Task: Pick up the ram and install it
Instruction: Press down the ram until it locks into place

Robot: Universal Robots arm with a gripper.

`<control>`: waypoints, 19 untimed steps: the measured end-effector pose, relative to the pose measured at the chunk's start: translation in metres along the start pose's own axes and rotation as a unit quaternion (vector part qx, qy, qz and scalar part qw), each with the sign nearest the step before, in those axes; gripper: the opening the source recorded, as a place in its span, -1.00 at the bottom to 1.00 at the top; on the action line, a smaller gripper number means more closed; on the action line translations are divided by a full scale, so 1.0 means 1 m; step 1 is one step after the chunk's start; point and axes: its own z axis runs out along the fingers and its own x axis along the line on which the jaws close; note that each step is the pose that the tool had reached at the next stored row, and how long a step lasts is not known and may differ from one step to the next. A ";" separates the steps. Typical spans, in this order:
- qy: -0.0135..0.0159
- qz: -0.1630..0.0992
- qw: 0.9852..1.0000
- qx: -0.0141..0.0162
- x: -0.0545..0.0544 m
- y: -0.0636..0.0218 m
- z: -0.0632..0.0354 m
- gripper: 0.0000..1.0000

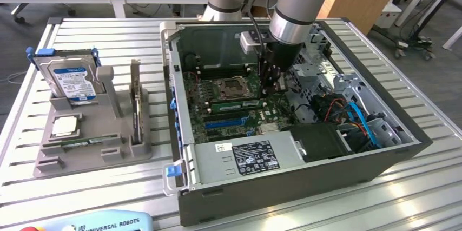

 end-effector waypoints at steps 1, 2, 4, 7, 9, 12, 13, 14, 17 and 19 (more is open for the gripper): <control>0.000 0.000 1.000 0.000 0.000 0.0000 0.0009 -0.80; 0.000 0.000 1.000 0.000 0.000 -0.0001 0.0016 -0.80; 0.000 0.000 1.000 0.000 0.000 -0.0001 0.0026 -0.80; 0.000 0.000 1.000 0.000 0.000 -0.0001 0.0026 -0.80; 0.000 0.000 1.000 0.000 0.000 -0.0001 0.0034 -0.80; 0.000 0.000 1.000 0.000 0.000 -0.0002 0.0048 -0.80; 0.000 0.000 1.000 0.000 0.000 -0.0002 0.0049 -0.80; 0.000 0.000 1.000 0.000 0.000 -0.0002 0.0049 -0.80; 0.000 0.000 1.000 0.000 0.000 -0.0002 0.0050 -0.80; 0.000 0.000 1.000 0.000 0.000 -0.0003 0.0059 -0.80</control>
